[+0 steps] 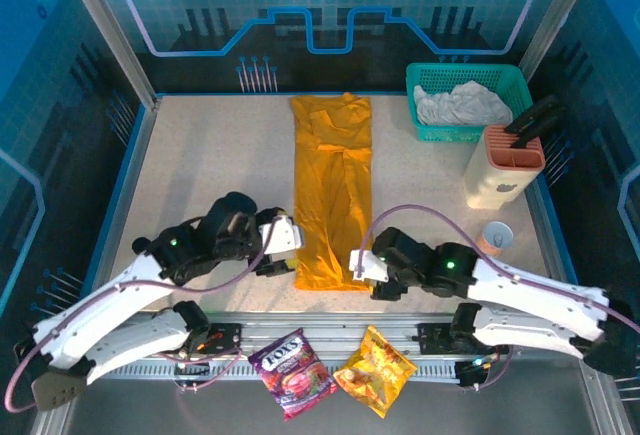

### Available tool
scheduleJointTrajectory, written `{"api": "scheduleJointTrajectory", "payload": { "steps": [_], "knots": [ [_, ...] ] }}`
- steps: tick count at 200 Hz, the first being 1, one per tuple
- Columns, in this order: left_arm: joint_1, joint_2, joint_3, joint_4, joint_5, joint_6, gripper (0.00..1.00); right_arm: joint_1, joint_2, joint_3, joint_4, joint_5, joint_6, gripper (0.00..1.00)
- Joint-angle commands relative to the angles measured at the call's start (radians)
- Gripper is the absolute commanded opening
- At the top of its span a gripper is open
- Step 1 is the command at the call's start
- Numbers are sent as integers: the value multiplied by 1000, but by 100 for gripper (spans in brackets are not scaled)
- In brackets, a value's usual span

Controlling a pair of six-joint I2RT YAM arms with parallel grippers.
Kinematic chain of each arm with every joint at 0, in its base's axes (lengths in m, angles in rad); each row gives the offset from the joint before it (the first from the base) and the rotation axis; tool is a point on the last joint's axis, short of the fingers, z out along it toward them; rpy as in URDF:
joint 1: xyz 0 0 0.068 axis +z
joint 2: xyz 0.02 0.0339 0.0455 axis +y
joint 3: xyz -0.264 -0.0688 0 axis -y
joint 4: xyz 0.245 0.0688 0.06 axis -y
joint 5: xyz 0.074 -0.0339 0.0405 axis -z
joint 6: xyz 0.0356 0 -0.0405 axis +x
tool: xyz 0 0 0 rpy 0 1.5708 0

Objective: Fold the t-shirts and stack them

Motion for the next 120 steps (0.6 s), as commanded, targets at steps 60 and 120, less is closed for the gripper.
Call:
{"api": "scheduleJointTrajectory", "payload": {
  "steps": [60, 120],
  "knots": [
    [-241, 120, -176, -64, -159, 396, 62, -41, -104, -36, 64, 11, -35, 80],
    [-236, 280, -219, 168, -138, 469, 68, -58, -221, -36, 55, 83, 15, 75]
  ]
}}
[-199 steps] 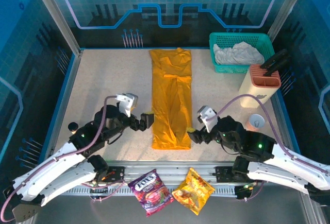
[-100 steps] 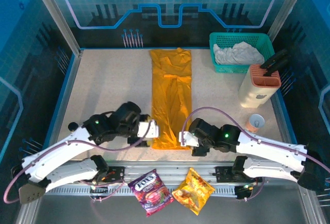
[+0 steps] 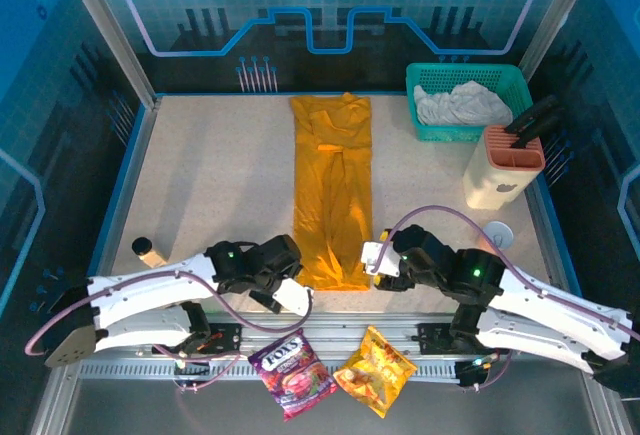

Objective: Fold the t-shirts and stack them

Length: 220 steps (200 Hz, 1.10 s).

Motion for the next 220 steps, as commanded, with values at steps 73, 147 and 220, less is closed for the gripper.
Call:
{"api": "scheduleJointTrajectory", "payload": {
  "steps": [73, 147, 220],
  "knots": [
    [61, 184, 34, 112, 75, 87, 62, -16, 26, -9, -2, 44, 36, 72],
    [73, 287, 99, 8, 94, 108, 60, -24, 15, -11, 0, 46, 38, 71],
    [76, 398, 109, 63, 26, 93, 19, -26, 2, -14, -4, 37, 39, 70]
  ]
}}
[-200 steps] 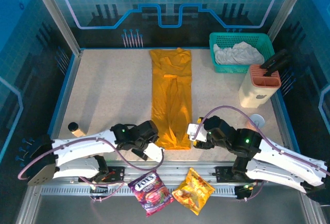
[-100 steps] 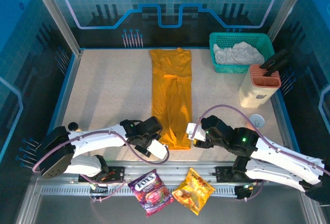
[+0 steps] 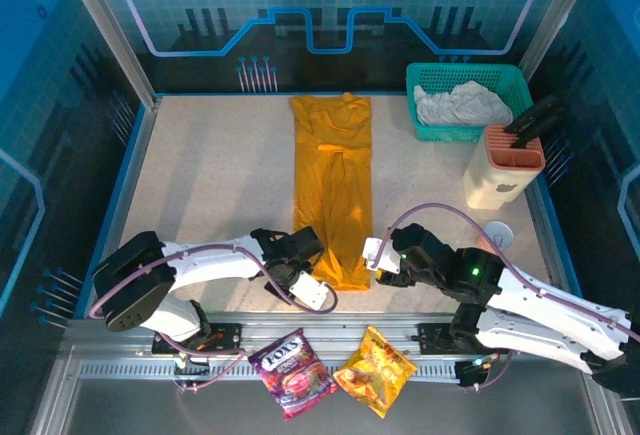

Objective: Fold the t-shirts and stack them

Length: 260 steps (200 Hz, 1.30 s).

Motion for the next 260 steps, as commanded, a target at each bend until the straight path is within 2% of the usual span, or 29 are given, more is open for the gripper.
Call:
{"api": "scheduleJointTrajectory", "payload": {
  "steps": [1, 6, 11, 34, 71, 101, 138, 177, 208, 241, 260],
  "knots": [
    [8, 35, 20, 12, -19, 10, 16, -13, -13, -12, -1, -3, 16, 70],
    [9, 42, 18, 24, -26, -1, 9, -13, -13, -12, -2, -6, 13, 70],
    [8, 47, 17, 36, -32, -12, 5, -13, -12, -11, -4, -8, 12, 70],
    [8, 58, 1, 80, -62, -35, 0, -13, -3, -5, -11, -20, 3, 70],
    [7, 43, -1, 82, -88, -108, 0, -1, 12, 8, -33, -74, -36, 70],
    [-34, -19, -7, 33, -137, -199, 0, 50, 53, 21, -83, -155, -91, 75],
    [-72, -109, -32, 5, -168, -331, 0, 65, 191, 37, -108, -174, -144, 80],
    [-97, -154, -53, 10, -177, -386, 0, 67, 339, 40, 8, -244, -190, 81],
    [-127, -155, -51, 7, -194, -452, 0, 67, 422, 29, 94, -266, -184, 78],
    [-147, -170, -66, 15, -215, -502, 0, 65, 512, 30, 128, -279, -171, 66],
    [-157, -189, -81, 10, -238, -505, 0, 61, 550, 29, 134, -273, -168, 63]
  ]
}}
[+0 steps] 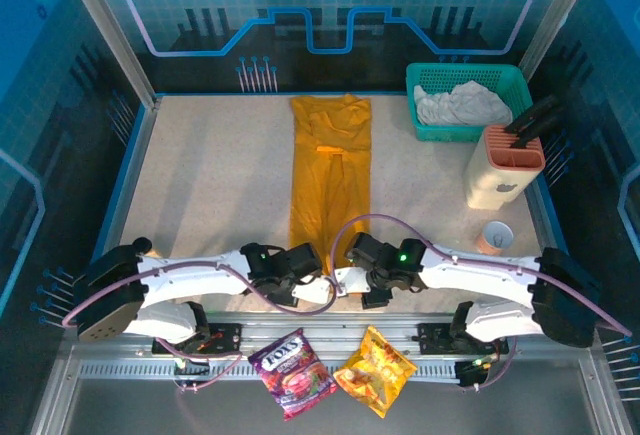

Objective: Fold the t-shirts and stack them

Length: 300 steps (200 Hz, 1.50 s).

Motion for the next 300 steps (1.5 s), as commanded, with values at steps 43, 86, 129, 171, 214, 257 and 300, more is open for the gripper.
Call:
{"api": "scheduleJointTrajectory", "payload": {
  "steps": [43, 86, 129, 171, 214, 257, 300],
  "knots": [
    [-26, -77, -33, 4, -42, -58, 0, -6, 106, 24, 88, -45, 8, 61],
    [-36, -78, -48, 31, -44, -81, 0, -7, 196, 39, 134, -63, 14, 57],
    [-42, -59, -54, 48, -43, -99, 0, -10, 277, 59, 152, -56, 21, 43],
    [-51, -63, -54, 51, -42, -128, 0, -9, 267, 58, 139, -23, 22, 17],
    [-85, -118, -38, -24, -19, -268, 0, -9, 161, 57, 48, -37, 27, 0],
    [-82, -211, 34, -72, -133, -349, 0, -40, -43, 42, 26, 26, 41, 0],
    [68, -249, 146, 27, -208, -280, 0, -208, -145, 77, 124, 31, 137, 0]
  ]
}}
